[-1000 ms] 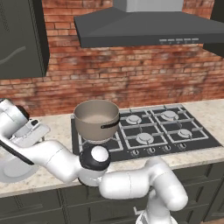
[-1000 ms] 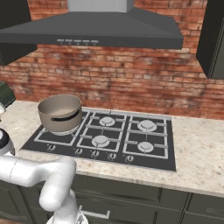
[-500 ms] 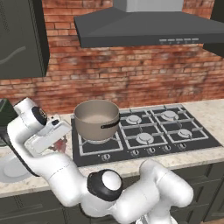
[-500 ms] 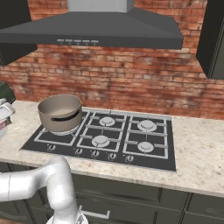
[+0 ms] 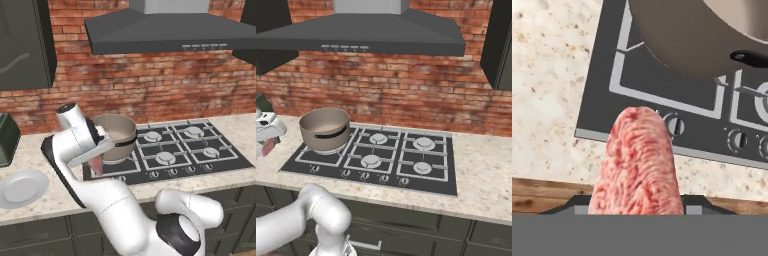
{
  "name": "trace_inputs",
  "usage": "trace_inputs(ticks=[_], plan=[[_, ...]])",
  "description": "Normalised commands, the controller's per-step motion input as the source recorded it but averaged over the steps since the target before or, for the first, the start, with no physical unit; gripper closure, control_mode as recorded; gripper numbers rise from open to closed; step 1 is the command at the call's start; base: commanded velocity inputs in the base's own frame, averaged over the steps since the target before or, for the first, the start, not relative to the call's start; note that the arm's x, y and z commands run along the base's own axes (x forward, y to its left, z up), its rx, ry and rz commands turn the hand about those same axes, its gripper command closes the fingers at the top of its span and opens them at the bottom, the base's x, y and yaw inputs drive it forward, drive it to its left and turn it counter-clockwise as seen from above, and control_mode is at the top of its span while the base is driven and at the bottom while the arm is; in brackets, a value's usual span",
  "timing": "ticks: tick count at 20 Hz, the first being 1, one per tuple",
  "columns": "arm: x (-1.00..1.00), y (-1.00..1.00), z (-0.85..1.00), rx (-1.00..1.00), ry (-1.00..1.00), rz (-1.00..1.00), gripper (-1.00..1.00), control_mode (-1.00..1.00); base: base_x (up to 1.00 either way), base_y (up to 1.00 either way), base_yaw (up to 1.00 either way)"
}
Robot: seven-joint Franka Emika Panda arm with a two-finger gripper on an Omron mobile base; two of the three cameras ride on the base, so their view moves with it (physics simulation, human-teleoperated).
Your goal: Retrieve the frozen meat and place it in the pot on a burner. Then turn the burner on.
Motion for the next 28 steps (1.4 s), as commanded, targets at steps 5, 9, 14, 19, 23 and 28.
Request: trace_inputs(ticks=[5,9,14,19,23,28], plan=[[-0.07,-0.63,0.74,0.33,-0.02,0.00,1.00,-1.00,0.00,0.00,0.00],[-0.22,-0.36,0.72,0.17,-0.25,0.03,1.00,-1.00,0.00,0.00,0.00],[-0.14,-0.24,0.48,0.03,-0.23,0.00,1.00,-1.00,0.00,0.00,0.00],[0.09,-0.35,0.19,-0.04,-0.14,-0.02,1.00,-1.00,0.00,0.00,0.00],[0.20,-0.17,0.39,0.00,-0.05,-0.01,1.00,-1.00,0.00,0.00,0.00],[0.50,-0.20,0.42,0.00,0.03,-0.03,1.00,-1.00,0.00,0.00,0.00]])
